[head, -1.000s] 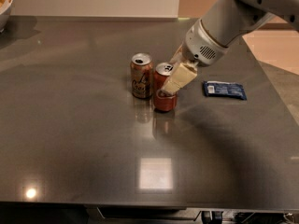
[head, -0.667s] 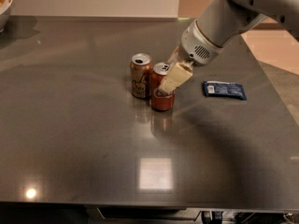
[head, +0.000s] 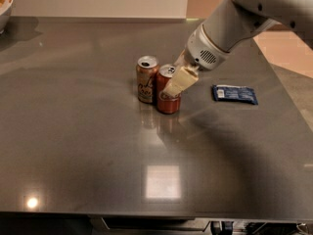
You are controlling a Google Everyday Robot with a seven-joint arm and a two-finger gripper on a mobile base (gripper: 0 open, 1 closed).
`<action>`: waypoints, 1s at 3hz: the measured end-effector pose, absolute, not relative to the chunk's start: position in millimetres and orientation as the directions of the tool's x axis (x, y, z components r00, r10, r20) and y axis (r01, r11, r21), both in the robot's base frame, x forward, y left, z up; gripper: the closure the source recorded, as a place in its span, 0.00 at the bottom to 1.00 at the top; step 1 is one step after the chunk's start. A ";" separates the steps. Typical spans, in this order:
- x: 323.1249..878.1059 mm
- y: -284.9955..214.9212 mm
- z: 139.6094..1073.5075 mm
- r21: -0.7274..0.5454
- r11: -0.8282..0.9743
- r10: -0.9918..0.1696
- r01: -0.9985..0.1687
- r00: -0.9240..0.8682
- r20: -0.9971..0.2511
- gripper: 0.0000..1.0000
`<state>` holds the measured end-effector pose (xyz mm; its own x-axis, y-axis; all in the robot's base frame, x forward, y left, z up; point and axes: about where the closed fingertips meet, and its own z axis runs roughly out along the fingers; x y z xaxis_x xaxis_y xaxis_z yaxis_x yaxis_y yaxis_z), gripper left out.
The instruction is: Move coke can near orange can
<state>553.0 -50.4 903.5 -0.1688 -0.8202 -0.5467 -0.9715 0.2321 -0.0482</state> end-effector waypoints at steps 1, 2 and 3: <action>553.1 -48.6 902.9 -0.050 0.231 -0.820 -0.972 -0.167 -0.548 0.06; 552.8 -47.6 902.7 -0.050 0.230 -0.820 -0.972 -0.166 -0.547 0.00; 552.8 -47.5 902.7 -0.050 0.230 -0.820 -0.972 -0.166 -0.547 0.00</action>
Offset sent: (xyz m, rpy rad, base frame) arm 0.0003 0.0017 -0.0006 0.0009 -0.0027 0.0001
